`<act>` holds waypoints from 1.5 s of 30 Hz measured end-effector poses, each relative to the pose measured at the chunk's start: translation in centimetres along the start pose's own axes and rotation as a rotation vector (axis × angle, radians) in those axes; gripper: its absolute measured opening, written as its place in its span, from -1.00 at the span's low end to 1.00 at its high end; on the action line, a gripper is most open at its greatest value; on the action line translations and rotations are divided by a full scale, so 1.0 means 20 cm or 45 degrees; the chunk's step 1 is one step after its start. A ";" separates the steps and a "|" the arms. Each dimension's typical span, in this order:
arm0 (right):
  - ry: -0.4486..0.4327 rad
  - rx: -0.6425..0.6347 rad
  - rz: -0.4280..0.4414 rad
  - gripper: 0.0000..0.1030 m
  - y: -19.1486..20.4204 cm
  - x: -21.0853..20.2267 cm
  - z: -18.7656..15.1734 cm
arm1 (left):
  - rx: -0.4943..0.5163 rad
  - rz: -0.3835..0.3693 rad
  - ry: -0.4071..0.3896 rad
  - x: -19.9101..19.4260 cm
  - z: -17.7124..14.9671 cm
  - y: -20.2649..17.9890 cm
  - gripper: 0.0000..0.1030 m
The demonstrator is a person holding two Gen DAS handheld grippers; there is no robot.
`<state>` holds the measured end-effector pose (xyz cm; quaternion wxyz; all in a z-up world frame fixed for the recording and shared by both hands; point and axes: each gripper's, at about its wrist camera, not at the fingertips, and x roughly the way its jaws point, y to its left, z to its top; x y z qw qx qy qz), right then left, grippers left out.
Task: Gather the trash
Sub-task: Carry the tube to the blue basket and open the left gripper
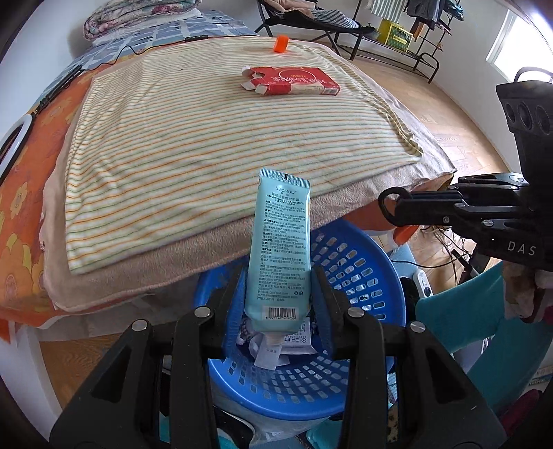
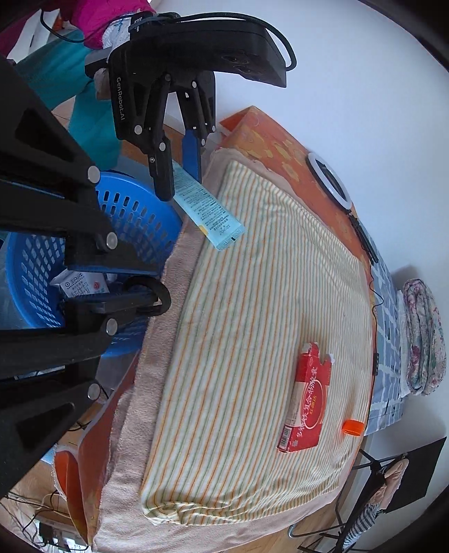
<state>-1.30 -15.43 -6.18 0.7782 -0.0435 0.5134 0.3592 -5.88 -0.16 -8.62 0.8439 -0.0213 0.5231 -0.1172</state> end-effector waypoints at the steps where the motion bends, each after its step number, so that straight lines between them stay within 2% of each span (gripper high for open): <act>1: 0.010 0.000 0.001 -0.86 0.01 0.01 -0.02 | 0.007 -0.002 0.006 0.00 -0.02 -0.01 -0.28; 12: 0.094 0.010 0.011 -0.86 0.04 0.09 -0.18 | 0.057 -0.004 0.132 0.12 -0.21 -0.07 -0.28; 25: 0.192 -0.010 -0.017 -0.78 0.06 0.20 -0.25 | 0.045 0.031 0.232 0.23 -0.28 -0.06 -0.27; 29: 0.199 -0.008 -0.025 -0.47 0.06 0.21 -0.26 | 0.037 0.052 0.246 0.25 -0.28 -0.06 -0.27; 31: 0.201 -0.005 -0.026 -0.45 0.06 0.21 -0.26 | 0.036 0.062 0.252 0.26 -0.27 -0.05 -0.26; 33: 0.201 -0.004 -0.031 -0.38 0.06 0.21 -0.26 | 0.031 0.066 0.262 0.27 -0.27 -0.04 -0.22; 35: 0.201 -0.003 -0.035 -0.22 0.06 0.21 -0.26 | 0.029 0.070 0.265 0.27 -0.27 -0.03 -0.09; 38: 0.193 -0.002 -0.043 0.30 0.06 0.21 -0.25 | 0.026 0.077 0.260 0.27 -0.27 -0.02 0.02; 40: 0.184 -0.002 -0.051 0.45 0.06 0.20 -0.25 | 0.020 0.078 0.258 0.27 -0.26 -0.02 0.02; 45: 0.181 0.019 -0.057 0.54 0.04 0.20 -0.25 | 0.006 0.084 0.261 0.27 -0.26 -0.01 0.03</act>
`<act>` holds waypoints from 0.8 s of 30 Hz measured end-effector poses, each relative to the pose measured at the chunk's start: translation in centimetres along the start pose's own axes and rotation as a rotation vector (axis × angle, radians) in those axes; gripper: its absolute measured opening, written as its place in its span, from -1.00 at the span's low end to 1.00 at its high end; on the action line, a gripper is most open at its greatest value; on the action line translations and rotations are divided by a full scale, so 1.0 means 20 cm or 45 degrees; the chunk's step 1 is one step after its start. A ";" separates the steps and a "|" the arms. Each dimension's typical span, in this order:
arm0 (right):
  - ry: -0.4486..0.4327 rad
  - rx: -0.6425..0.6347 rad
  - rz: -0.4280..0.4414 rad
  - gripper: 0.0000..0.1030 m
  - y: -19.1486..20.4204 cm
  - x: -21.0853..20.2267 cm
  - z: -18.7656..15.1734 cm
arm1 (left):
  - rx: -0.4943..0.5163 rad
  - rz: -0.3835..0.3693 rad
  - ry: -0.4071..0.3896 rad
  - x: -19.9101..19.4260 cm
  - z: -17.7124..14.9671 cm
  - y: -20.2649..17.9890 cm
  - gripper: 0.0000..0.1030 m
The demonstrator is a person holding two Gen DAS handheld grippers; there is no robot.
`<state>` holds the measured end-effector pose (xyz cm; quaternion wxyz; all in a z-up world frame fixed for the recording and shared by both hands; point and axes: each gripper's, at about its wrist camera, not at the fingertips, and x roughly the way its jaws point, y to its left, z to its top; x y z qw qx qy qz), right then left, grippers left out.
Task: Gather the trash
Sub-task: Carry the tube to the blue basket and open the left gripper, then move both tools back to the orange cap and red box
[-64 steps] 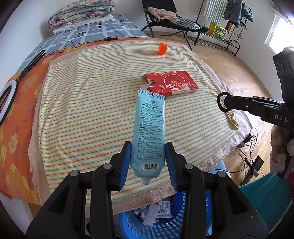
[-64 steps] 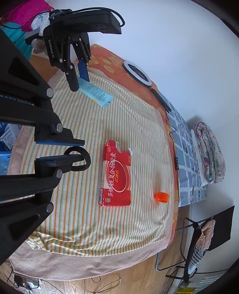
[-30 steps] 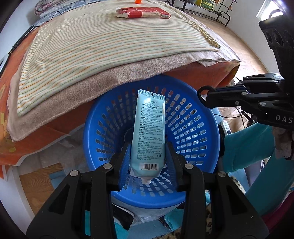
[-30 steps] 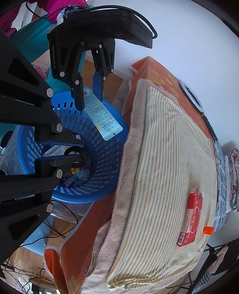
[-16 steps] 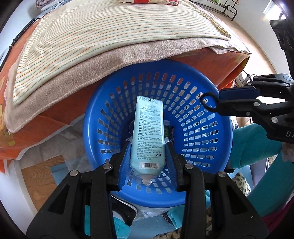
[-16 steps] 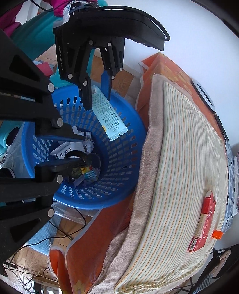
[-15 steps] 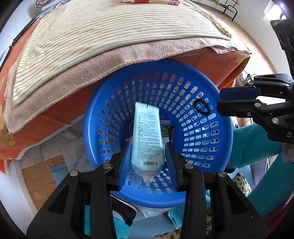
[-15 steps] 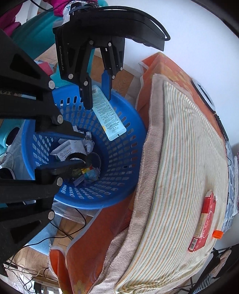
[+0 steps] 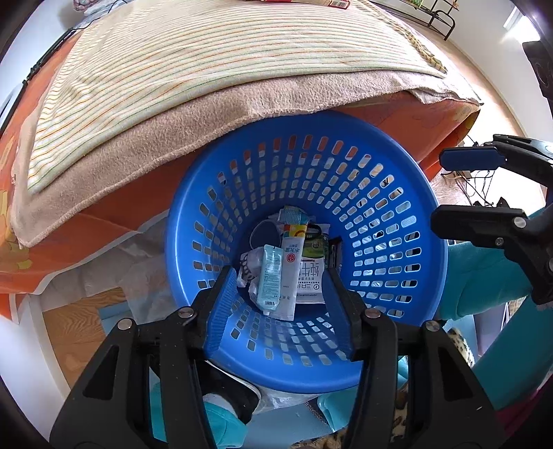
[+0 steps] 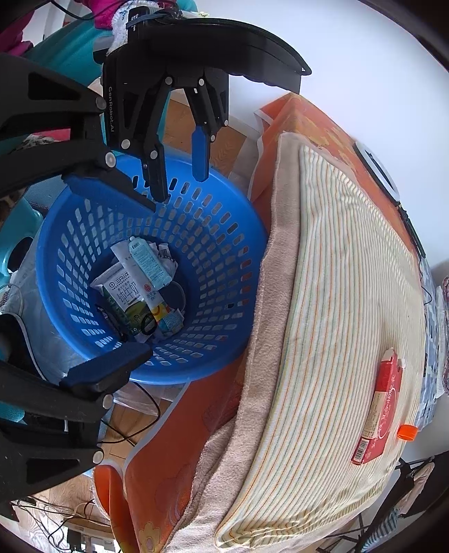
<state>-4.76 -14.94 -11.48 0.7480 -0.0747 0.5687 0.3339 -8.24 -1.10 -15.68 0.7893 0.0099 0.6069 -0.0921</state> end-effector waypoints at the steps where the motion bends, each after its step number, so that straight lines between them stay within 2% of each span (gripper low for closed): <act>1: -0.001 0.004 -0.001 0.60 0.00 0.00 0.00 | -0.003 -0.001 0.000 0.00 0.00 0.00 0.03; 3: -0.003 0.010 -0.002 0.62 -0.01 0.00 0.00 | -0.010 -0.002 0.001 0.00 0.00 0.01 0.03; 6: -0.013 0.029 -0.007 0.66 -0.02 -0.02 0.01 | -0.018 -0.003 -0.006 -0.01 0.01 0.01 0.18; 14: -0.095 0.155 0.015 0.70 -0.13 -0.13 0.08 | -0.053 -0.048 -0.035 -0.06 0.06 0.03 0.19; 24: -0.236 0.268 0.004 0.72 -0.33 -0.33 0.26 | -0.001 -0.046 -0.130 -0.19 0.33 0.02 0.19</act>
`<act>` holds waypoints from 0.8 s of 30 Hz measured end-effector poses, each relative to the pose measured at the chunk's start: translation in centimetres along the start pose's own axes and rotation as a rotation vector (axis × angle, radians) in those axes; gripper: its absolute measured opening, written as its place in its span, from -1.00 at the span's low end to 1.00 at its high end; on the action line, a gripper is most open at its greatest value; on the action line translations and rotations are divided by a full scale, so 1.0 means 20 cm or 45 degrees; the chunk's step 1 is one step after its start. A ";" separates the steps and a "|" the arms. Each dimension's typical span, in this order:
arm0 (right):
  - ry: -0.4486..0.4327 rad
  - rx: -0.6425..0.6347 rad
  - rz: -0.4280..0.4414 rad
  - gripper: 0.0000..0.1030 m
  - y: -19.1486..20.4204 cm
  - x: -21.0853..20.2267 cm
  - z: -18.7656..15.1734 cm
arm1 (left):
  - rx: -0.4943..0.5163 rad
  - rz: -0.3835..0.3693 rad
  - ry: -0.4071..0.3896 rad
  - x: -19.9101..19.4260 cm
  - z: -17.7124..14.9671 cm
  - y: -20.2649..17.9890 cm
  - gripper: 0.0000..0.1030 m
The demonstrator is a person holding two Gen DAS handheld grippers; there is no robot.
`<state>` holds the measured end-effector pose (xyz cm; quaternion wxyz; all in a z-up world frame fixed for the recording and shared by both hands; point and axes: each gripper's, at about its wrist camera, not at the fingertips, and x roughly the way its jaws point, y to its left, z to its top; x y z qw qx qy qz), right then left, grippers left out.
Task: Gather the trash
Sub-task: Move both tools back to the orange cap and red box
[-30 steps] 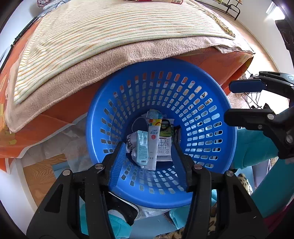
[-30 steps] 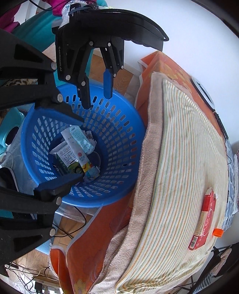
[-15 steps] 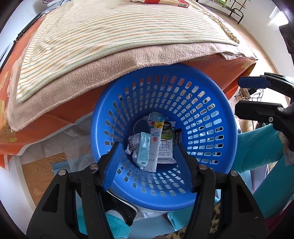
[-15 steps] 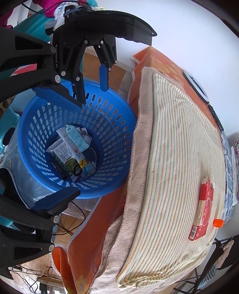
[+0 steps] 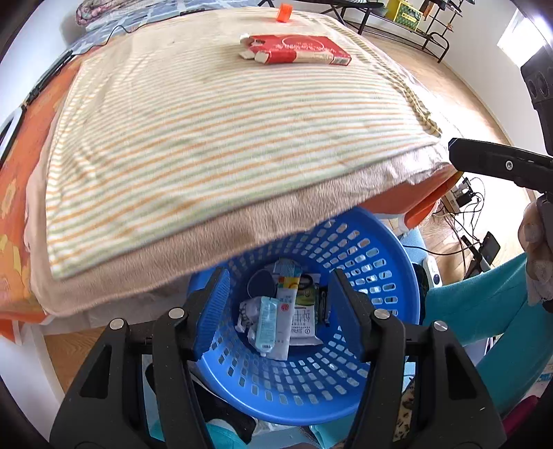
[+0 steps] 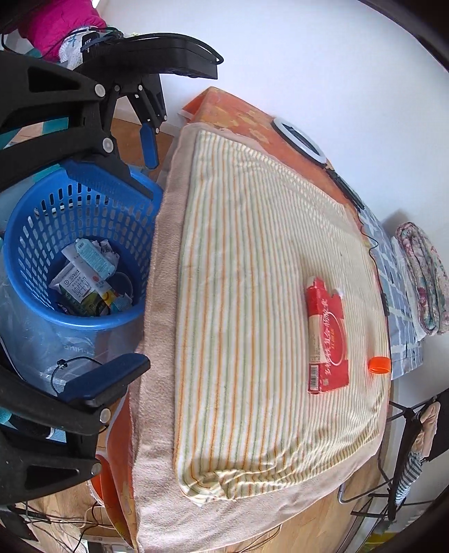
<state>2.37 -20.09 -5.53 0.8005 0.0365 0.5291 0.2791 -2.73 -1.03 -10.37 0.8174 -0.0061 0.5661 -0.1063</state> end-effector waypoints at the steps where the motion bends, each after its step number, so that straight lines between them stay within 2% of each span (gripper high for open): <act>1: -0.013 0.005 -0.006 0.72 -0.02 -0.02 0.03 | 0.011 0.002 -0.010 -0.01 0.04 0.00 0.19; 7: -0.094 0.062 -0.036 0.76 -0.15 -0.09 0.22 | 0.055 0.006 -0.077 -0.03 0.27 0.00 0.19; 13: -0.113 0.126 -0.051 0.77 -0.30 -0.06 0.42 | 0.067 0.020 -0.124 -0.02 0.48 0.02 0.20; 21: -0.016 0.312 0.073 0.76 -0.47 0.17 0.58 | 0.084 0.051 -0.186 -0.03 0.76 0.09 0.20; 24: -0.025 0.322 0.032 0.74 -0.50 0.26 0.64 | 0.080 0.054 -0.209 -0.02 0.90 0.12 0.20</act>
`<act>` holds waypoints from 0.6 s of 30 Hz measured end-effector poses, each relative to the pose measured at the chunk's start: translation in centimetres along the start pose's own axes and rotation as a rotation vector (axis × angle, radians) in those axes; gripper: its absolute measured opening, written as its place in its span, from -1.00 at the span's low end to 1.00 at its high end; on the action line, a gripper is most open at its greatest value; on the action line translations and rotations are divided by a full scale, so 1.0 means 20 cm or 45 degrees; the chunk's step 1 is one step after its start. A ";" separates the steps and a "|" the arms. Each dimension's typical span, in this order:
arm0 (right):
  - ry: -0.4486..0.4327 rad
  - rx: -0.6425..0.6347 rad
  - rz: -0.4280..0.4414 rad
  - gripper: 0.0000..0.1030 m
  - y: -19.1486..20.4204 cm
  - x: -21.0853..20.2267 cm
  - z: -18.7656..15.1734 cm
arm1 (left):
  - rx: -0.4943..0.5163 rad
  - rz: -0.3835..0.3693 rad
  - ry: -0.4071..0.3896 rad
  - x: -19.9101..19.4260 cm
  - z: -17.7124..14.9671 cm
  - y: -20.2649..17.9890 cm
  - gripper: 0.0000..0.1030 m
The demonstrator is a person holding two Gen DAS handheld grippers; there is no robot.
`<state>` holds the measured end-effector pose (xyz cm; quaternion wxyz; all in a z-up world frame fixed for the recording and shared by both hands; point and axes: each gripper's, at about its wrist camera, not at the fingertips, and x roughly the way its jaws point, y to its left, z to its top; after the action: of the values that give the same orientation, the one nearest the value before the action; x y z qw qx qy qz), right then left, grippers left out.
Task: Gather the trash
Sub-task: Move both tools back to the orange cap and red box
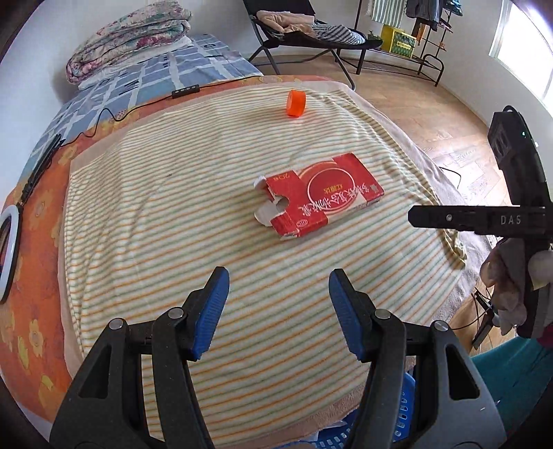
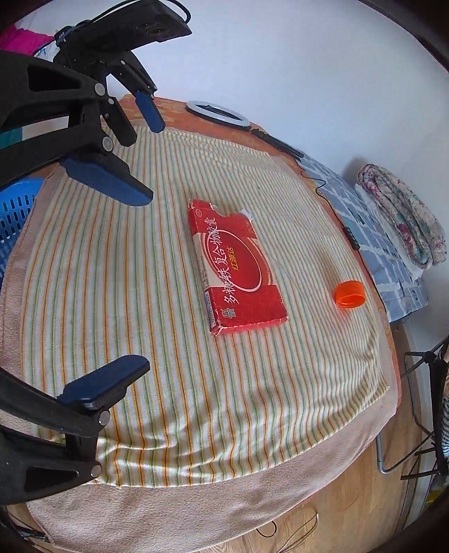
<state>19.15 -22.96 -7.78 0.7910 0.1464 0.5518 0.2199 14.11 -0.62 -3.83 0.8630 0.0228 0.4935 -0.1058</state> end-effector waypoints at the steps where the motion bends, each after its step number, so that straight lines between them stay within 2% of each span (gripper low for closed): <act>1: -0.016 -0.013 -0.027 0.71 0.00 0.02 0.03 | -0.004 0.001 -0.008 0.01 0.05 0.01 0.20; 4: -0.092 -0.110 -0.120 0.71 0.02 0.05 0.12 | -0.001 -0.005 -0.032 0.04 0.20 0.04 0.20; 7: -0.157 -0.281 -0.109 0.71 0.07 0.05 0.21 | 0.003 -0.020 -0.052 0.07 0.36 0.06 0.20; 13: -0.120 -0.474 0.041 0.71 0.13 0.14 0.44 | -0.029 -0.061 -0.087 0.19 0.67 0.10 0.20; 18: -0.053 -0.508 0.131 0.71 0.09 0.30 0.55 | -0.036 -0.114 -0.050 0.37 0.89 0.10 0.20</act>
<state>30.90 -18.19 -7.99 0.8033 0.0194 0.4727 0.3619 33.21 -2.50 -1.24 0.8672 -0.0137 0.4783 -0.1379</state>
